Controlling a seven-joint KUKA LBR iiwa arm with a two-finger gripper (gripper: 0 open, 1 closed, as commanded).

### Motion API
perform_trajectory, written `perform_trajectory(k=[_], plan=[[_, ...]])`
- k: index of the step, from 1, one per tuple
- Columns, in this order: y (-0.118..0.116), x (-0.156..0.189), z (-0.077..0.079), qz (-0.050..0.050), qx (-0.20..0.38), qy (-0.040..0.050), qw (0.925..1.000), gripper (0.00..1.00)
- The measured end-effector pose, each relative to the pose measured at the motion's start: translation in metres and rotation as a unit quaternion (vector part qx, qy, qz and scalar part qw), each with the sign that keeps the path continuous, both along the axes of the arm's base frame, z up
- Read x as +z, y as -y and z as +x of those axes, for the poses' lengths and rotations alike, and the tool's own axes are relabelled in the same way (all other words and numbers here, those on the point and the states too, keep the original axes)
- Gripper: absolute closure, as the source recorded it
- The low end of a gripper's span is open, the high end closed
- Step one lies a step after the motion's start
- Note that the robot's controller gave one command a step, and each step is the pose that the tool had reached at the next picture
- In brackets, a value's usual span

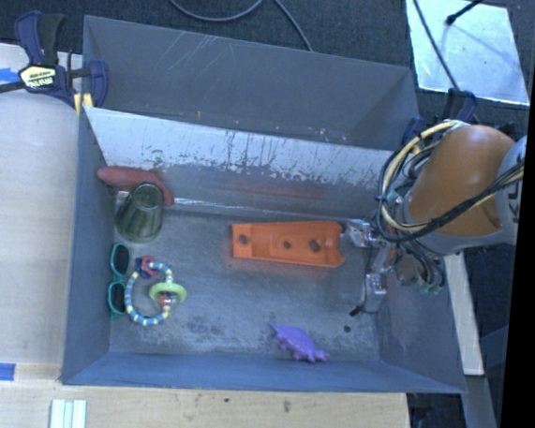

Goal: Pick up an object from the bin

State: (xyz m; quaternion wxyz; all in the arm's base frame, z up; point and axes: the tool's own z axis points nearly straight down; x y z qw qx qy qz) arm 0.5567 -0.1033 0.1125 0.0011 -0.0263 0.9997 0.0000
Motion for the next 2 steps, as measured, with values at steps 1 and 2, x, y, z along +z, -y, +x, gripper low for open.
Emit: perform_trajectory(k=[1, 2], plan=[[0.0, -0.012, 0.015, -0.002, 0.116, 0.0034, 0.9933, 0.0], [-0.022, -0.018, 0.033, -0.001, 0.02, 0.0029, 0.9998, 0.0]])
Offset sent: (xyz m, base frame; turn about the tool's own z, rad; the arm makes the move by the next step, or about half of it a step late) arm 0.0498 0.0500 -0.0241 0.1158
